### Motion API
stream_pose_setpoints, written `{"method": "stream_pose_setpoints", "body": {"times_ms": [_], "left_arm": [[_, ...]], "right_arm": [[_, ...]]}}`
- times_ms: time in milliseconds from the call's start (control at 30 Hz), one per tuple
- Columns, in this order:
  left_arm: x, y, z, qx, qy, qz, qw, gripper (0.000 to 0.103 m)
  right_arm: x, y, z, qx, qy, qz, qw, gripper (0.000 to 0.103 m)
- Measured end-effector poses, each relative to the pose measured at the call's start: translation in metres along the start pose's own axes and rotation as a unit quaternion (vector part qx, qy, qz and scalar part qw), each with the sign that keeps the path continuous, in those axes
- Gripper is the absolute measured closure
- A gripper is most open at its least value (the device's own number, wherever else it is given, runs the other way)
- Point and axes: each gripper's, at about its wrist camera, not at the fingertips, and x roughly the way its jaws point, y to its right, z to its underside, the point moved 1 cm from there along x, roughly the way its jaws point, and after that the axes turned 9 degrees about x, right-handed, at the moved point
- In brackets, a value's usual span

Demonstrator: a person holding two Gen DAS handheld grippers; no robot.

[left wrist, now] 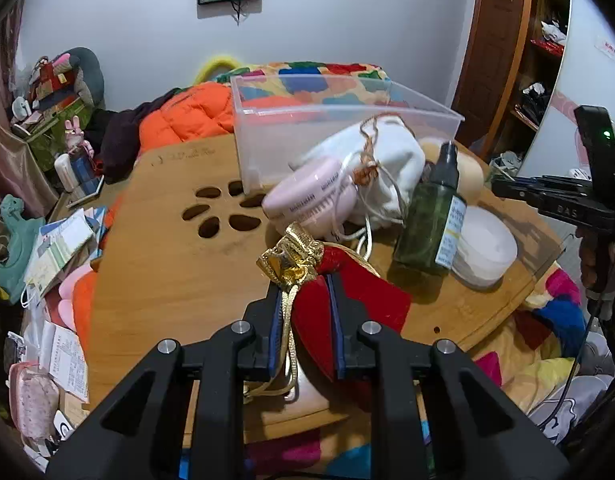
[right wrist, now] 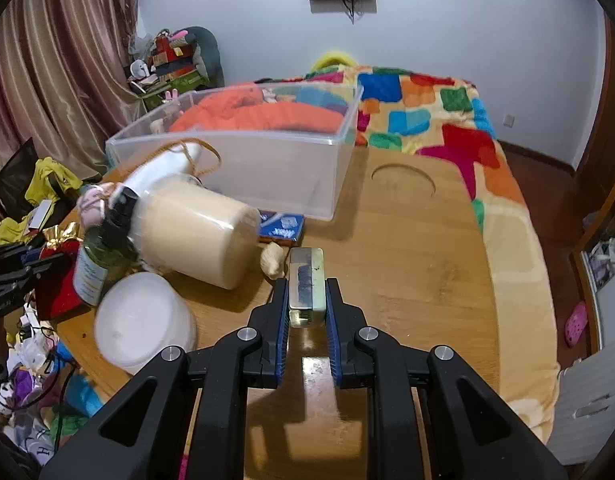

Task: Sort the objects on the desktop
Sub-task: 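Carry the red pouch with the left gripper over the clear bin while the right carries the block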

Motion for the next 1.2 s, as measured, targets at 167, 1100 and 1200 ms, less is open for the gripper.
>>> {"method": "stream_pose_setpoints", "body": {"times_ms": [167, 1100, 1200], "left_arm": [[-0.01, -0.001, -0.013, 0.004, 0.015, -0.005, 0.9999, 0.083], [-0.007, -0.034, -0.117, 0.023, 0.074, 0.015, 0.9969, 0.083], [-0.003, -0.037, -0.129, 0.026, 0.08, 0.014, 0.9964, 0.083]], "right_arm": [[-0.017, -0.011, -0.006, -0.023, 0.019, 0.002, 1.0, 0.088], [-0.023, -0.026, -0.072, -0.041, 0.044, -0.042, 0.997, 0.088], [-0.017, -0.025, -0.083, -0.042, 0.045, -0.044, 0.997, 0.088]]}}
